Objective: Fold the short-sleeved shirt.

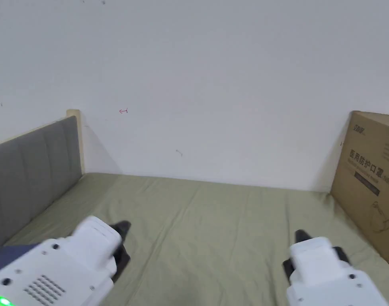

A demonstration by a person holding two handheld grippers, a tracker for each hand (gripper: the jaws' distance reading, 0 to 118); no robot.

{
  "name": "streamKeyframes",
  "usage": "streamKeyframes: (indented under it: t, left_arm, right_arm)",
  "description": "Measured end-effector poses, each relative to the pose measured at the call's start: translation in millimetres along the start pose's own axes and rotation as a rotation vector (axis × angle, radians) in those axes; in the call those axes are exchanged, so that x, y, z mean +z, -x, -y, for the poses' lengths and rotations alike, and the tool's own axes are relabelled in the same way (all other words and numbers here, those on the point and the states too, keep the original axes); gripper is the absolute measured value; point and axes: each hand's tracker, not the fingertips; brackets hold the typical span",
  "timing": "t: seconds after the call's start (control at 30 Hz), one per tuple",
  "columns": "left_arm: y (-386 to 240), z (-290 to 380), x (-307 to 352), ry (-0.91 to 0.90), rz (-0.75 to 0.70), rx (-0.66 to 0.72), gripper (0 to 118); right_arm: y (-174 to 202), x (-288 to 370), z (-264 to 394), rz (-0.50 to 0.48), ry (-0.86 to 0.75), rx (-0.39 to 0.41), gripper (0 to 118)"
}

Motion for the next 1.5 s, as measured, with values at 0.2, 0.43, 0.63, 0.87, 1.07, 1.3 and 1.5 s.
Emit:
streamKeyframes:
  t: [0.2,0.43,0.63,0.87,1.07,1.3,1.5]
  left_arm:
    - [25.4,12.6,28.4,-0.212,-0.182,0.425,0]
    - [17.4,26.3,21.8,-0.105,-0.170,0.329,0]
    - [8.4,23.9,20.7,-0.094,-0.151,0.301,0]
    - [6.7,20.9,19.5,-0.104,-0.144,0.284,0]
    - [9.9,19.0,19.6,-0.110,-0.141,0.302,0]
    - [11.5,18.9,20.9,-0.109,-0.141,0.313,0]
    - [12.8,18.4,21.6,-0.112,-0.140,0.309,0]
  right_arm:
    - [-16.0,15.1,14.0,0.034,-0.028,-0.318,0]
    - [-9.1,15.1,11.0,0.020,-0.034,-0.228,0]
    - [-5.2,16.0,9.3,0.009,-0.036,-0.213,0]
    - [-14.4,17.5,10.2,0.016,-0.025,-0.248,0]
    - [-18.7,16.8,8.9,0.017,-0.020,-0.267,0]
    - [-17.0,18.1,6.5,0.011,-0.029,-0.258,0]
    - [-15.6,17.8,4.8,0.000,-0.032,-0.258,0]
